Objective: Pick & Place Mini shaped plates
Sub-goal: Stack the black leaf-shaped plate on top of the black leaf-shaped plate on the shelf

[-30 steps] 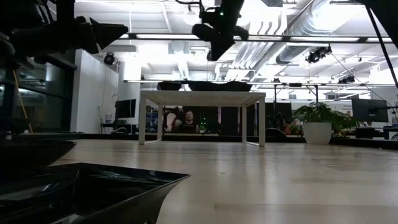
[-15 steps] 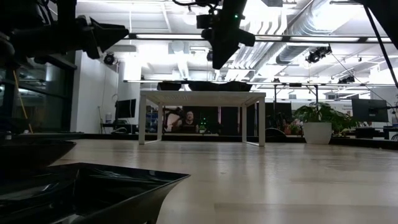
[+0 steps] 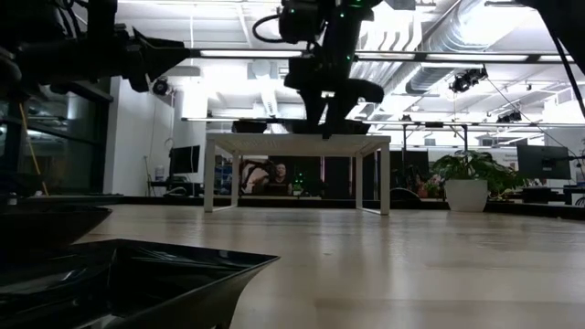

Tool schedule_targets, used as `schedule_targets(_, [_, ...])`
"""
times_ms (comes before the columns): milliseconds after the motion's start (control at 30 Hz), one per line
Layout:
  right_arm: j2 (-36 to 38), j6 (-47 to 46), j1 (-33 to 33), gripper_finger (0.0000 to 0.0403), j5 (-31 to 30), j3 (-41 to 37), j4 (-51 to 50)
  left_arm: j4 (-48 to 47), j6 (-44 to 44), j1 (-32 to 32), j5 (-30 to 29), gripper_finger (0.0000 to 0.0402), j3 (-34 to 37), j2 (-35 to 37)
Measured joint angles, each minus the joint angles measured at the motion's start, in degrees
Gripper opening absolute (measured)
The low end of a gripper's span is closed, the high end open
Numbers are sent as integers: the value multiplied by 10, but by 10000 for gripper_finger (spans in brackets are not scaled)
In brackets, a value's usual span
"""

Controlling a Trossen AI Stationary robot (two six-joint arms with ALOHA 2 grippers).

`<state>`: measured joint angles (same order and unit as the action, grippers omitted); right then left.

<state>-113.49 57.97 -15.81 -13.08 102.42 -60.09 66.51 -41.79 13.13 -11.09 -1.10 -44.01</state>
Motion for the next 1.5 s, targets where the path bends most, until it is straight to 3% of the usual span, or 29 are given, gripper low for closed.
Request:
schedule_targets(767, [6, 0, 5, 110, -15, 28, 9, -33, -4, 0, -6, 184, -13, 0])
schedule_targets(1500, [6, -19, 17, 106, -4, 27, -2, -35, 0, 0, -4, 184, -15, 0])
